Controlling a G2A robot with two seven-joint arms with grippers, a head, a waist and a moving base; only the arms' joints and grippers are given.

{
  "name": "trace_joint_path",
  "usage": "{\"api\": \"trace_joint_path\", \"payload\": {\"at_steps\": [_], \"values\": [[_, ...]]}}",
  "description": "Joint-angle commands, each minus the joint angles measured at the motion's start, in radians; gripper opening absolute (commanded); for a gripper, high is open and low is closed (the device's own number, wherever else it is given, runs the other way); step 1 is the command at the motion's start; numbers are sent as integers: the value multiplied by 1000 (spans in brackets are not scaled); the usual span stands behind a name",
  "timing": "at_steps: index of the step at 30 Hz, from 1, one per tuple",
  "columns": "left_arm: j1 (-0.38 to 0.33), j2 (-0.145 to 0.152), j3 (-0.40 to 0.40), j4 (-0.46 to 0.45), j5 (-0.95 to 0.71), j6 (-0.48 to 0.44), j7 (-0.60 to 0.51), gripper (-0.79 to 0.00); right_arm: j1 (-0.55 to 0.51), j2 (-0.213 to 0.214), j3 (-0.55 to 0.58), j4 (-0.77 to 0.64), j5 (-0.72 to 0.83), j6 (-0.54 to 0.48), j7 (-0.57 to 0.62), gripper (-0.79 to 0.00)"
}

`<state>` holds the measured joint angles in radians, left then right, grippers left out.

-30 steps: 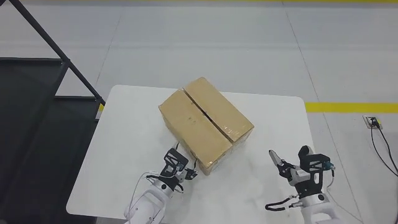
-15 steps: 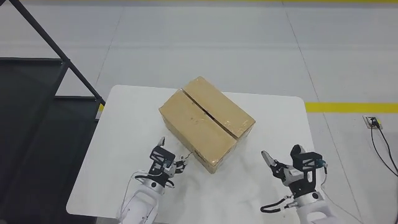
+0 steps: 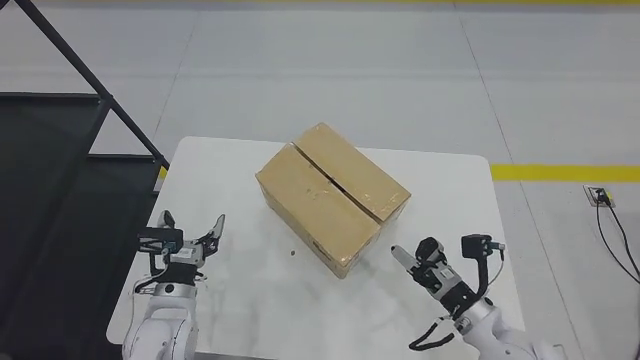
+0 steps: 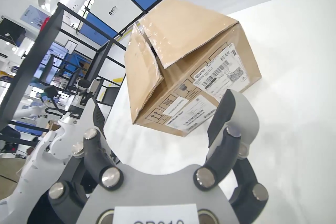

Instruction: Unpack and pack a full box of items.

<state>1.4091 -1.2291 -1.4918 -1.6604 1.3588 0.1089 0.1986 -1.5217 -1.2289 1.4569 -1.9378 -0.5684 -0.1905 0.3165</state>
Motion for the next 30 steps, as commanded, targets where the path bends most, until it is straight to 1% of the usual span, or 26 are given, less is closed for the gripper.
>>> {"api": "trace_joint_path", "payload": {"at_steps": [1, 4, 6, 9, 11, 17, 22, 27, 30], "values": [[0, 0, 0, 0, 0, 0, 0, 0, 1, 0, -3, -1, 7, -3, 3, 0], [-1, -1, 1, 0, -3, 1, -6, 0, 26, -3, -29, 28, 70, -12, 22, 0], [-8, -3, 7, -8, 14, 20, -3, 0, 54, -8, -51, 55, 138, -12, 29, 0], [-4, -6, 18, -26, 11, 26, 8, 0, 97, -12, -65, 97, 245, 2, 64, 0], [-1, -8, 22, -31, 18, 32, 12, 0, 127, -14, -71, 124, 340, -15, 115, 0], [10, -13, 32, -33, 42, 52, 25, 0, 204, -15, -71, 224, 518, -45, 213, 0], [23, -15, 30, -39, 54, 52, 23, 0, 262, -17, -97, 290, 586, -55, 264, 0], [29, -17, 30, -42, 65, 64, 16, 0, 293, -18, -111, 322, 672, -93, 329, 0], [34, -20, 32, -49, 68, 69, 14, 0, 306, -17, -115, 331, 688, -98, 340, 0]]}}
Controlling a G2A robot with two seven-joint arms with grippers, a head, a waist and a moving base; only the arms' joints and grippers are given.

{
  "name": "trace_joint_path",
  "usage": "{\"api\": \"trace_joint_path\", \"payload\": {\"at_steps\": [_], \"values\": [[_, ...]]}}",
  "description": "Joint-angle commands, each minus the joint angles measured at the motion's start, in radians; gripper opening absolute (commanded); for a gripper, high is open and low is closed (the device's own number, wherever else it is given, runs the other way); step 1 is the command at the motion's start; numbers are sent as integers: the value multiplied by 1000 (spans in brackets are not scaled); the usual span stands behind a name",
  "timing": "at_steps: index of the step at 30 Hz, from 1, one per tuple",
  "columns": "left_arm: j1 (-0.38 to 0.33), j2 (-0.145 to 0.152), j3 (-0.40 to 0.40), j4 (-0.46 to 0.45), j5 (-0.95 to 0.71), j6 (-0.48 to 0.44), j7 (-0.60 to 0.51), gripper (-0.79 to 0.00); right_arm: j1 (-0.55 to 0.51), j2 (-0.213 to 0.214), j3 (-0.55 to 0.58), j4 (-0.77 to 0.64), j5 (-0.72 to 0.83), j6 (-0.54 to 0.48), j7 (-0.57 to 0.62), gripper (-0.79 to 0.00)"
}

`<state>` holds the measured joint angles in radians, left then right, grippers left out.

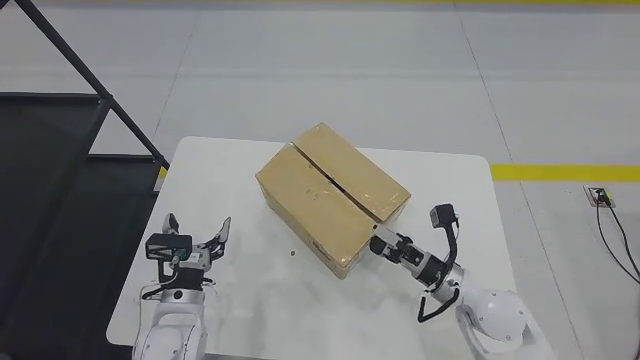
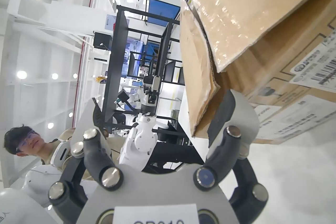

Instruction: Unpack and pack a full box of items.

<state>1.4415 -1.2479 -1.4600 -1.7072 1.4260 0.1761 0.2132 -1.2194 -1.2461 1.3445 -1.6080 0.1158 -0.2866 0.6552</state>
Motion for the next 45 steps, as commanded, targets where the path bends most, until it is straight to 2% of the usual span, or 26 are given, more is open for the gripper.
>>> {"api": "trace_joint_path", "payload": {"at_steps": [1, 8, 12, 15, 16, 17, 19, 25, 29, 32, 33, 35, 37, 45], "values": [[4, -1, 1, -5, 2, 2, -1, 0, 6, 0, -5, 2, 7, -4, 2, 0], [9, -5, -1, -6, 11, 0, -4, 0, 12, 1, -14, -7, 38, -23, 17, 0], [9, -7, -2, -6, 9, 1, -3, 0, 27, 0, -30, 12, 34, -24, 10, -43], [8, -9, -3, -2, 5, 3, -2, 0, 44, -2, -47, 37, 29, -35, 12, -37], [8, -9, -3, 0, 5, 3, -2, 0, 50, -2, -52, 45, 22, -35, 10, -55], [7, -10, -5, 2, 4, 4, -2, 0, 55, -3, -57, 52, 18, -38, 8, -151], [5, -11, -9, 4, -1, 7, -3, 0, 61, -3, -64, 63, 12, -45, 3, -400], [-2, -13, -30, 3, -15, 13, -7, 0, 68, -2, -70, 88, 5, -59, 0, -514], [-6, -15, -42, -1, -19, 16, -10, 0, 67, -1, -70, 92, 0, -62, -1, -557], [-10, -16, -51, -3, -30, 20, -6, 0, 62, 1, -66, 86, -1, -64, -4, -622], [-12, -18, -53, -7, -47, 21, 14, 0, 61, 2, -65, 84, -2, -64, -4, -683], [-10, -20, -61, -8, -75, 16, 65, 0, 59, 3, -62, 80, -2, -65, -5, -708], [-10, -23, -66, 4, -98, 27, 102, 0, 57, 4, -60, 79, 8, -65, 4, -785], [-81, -35, -71, 111, -186, 59, 114, 0, 45, 15, -33, 71, 22, -87, 62, -785]]}}
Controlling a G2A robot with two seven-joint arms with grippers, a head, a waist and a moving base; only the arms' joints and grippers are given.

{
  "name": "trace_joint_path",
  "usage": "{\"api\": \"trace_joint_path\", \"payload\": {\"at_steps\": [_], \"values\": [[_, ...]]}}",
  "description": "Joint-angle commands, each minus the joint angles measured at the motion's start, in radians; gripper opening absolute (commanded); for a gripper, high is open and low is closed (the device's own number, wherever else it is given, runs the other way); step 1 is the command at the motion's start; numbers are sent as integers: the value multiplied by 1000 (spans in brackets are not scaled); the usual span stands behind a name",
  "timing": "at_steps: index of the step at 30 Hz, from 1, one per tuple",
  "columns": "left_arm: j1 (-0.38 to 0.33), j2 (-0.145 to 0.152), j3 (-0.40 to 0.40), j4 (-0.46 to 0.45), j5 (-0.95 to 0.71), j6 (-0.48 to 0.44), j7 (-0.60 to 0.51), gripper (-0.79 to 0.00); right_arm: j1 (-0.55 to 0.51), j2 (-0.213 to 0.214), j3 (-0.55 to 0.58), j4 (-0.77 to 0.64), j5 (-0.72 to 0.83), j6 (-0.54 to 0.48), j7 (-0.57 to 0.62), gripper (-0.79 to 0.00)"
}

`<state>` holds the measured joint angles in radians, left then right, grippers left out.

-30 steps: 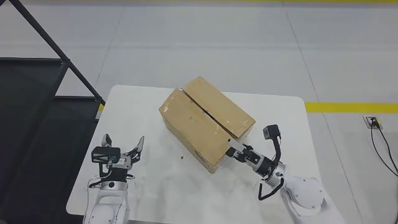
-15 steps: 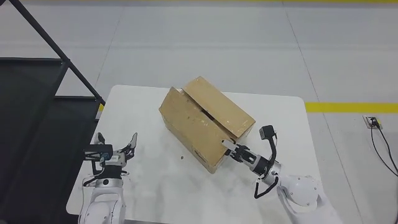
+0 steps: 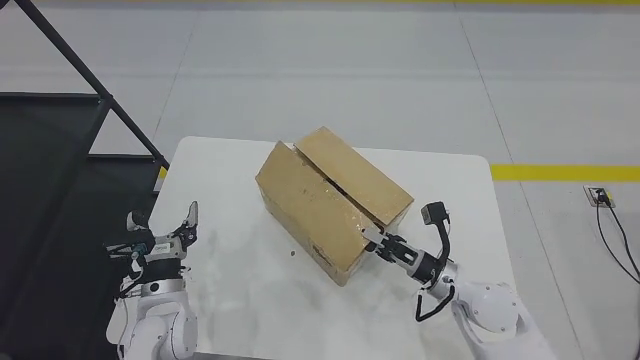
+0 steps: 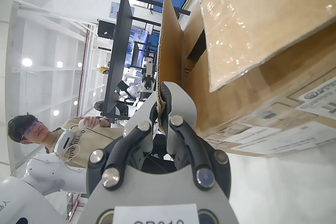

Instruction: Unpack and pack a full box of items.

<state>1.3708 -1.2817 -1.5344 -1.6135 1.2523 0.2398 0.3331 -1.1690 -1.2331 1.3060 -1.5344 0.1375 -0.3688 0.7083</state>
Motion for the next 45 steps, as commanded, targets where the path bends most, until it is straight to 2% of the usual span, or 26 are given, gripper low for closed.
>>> {"api": "trace_joint_path", "payload": {"at_steps": [1, 5, 11, 17, 19, 28, 38, 45], "values": [[-19, -2, 3, 28, -15, -6, -6, 0, -9, 4, 10, -6, -1, -10, 19, -785], [-36, -4, 10, 59, -17, -24, -31, 0, -27, 12, 30, -13, -8, -44, 55, -785], [-36, -4, 10, 59, -17, -24, -31, 0, -47, 24, 59, -21, -14, -100, 94, -785], [-40, -6, 26, 78, 16, -35, -43, 0, -53, 37, 86, -7, 41, -183, 189, -785], [-52, -7, 41, 91, 11, -74, -76, 0, -48, 41, 94, 7, 66, -201, 220, -785], [-160, -7, 105, 211, 127, -179, -103, 0, -19, 54, 104, 70, 130, -256, 290, -785], [-312, -24, 185, 394, 173, -173, -132, 0, -32, 66, 113, 81, 137, -310, 296, -785], [-363, -34, 225, 467, 187, -204, -126, 0, -50, 74, 120, 73, 128, -340, 280, -785]]}}
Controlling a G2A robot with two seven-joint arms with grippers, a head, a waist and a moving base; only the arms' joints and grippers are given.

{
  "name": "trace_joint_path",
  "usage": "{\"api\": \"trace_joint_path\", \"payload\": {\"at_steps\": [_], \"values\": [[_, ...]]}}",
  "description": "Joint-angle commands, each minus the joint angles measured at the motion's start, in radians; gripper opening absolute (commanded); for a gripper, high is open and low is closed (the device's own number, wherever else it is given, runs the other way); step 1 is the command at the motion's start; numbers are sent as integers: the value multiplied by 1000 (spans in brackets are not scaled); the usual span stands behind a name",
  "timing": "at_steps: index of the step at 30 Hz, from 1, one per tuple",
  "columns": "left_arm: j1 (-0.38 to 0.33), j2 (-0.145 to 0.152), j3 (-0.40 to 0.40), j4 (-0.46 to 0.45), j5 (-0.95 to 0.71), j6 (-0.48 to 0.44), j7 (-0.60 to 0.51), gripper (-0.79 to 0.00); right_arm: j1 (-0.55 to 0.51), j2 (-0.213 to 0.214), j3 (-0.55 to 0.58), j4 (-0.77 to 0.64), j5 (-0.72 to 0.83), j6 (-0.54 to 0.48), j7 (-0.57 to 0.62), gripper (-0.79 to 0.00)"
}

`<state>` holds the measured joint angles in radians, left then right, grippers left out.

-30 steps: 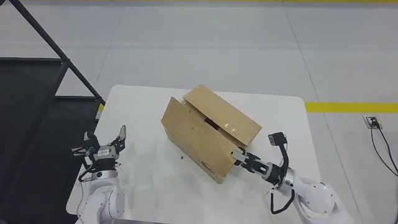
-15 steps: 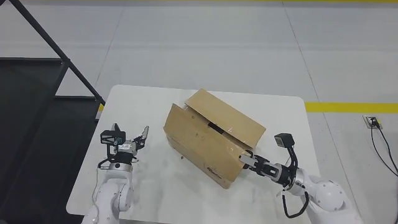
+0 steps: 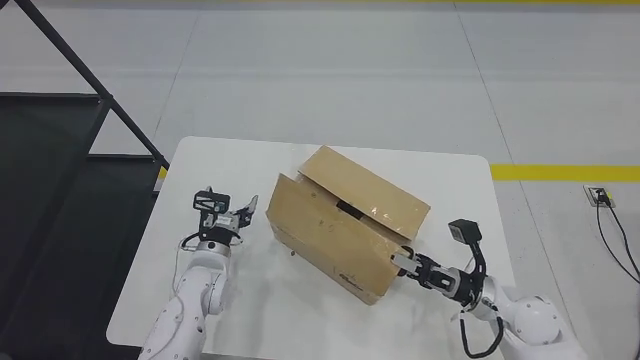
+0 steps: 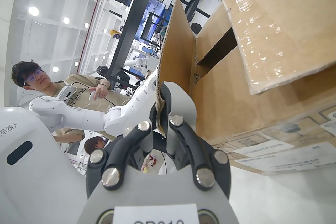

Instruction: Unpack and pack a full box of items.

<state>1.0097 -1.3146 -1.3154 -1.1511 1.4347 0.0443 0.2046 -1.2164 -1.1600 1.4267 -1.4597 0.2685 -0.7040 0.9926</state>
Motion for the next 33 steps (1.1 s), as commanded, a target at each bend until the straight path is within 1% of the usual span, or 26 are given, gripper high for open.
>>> {"api": "trace_joint_path", "payload": {"at_steps": [1, 3, 4, 5, 6, 7, 8, 9, 10, 11, 17, 20, 25, 30, 33], "values": [[-3, -1, 9, 8, 4, -17, 2, 0, -4, 2, -1, -2, -6, -9, -9, -785], [-1, -2, 14, 10, 9, -30, 6, 0, -7, 3, -3, -1, -16, -12, -22, -785], [0, -2, 15, 11, 9, -34, 9, 0, -7, 3, -5, -1, -21, -12, -28, -751], [3, -2, 16, 11, 8, -41, 9, 0, -7, 4, -7, -1, -27, -14, -32, -680], [4, -2, 16, 11, 5, -49, 9, 0, -7, 5, -8, -2, -32, -14, -36, -597], [7, -2, 16, 10, 4, -53, 10, 0, -6, 5, -10, -4, -37, -17, -38, -486], [10, -2, 16, 7, 5, -57, 11, 0, -6, 6, -13, -6, -40, -22, -37, -403], [13, -1, 16, 5, 7, -61, 12, 0, -7, 7, -15, -6, -39, -25, -38, -240], [15, -1, 16, 2, 9, -62, 14, 0, -8, 8, -15, -8, -40, -28, -38, -132], [17, -1, 14, 1, 10, -63, 15, 0, -8, 9, -16, -12, -41, -28, -39, 0], [12, -2, 9, -4, -2, -70, 15, 0, -31, 18, 0, -52, -53, -38, -52, 0], [13, -2, 10, -12, 1, -74, 17, 0, -62, 23, 27, -79, -96, -47, -89, 0], [6, -4, 15, -13, 2, -77, 15, 0, -185, 35, 104, -184, -254, -79, -179, 0], [9, -2, 22, -20, 26, -113, 14, 0, -322, 36, 174, -298, -428, -42, -332, 0], [17, 1, 24, -31, 44, -132, 13, 0, -383, 36, 192, -340, -499, -23, -393, 0]]}}
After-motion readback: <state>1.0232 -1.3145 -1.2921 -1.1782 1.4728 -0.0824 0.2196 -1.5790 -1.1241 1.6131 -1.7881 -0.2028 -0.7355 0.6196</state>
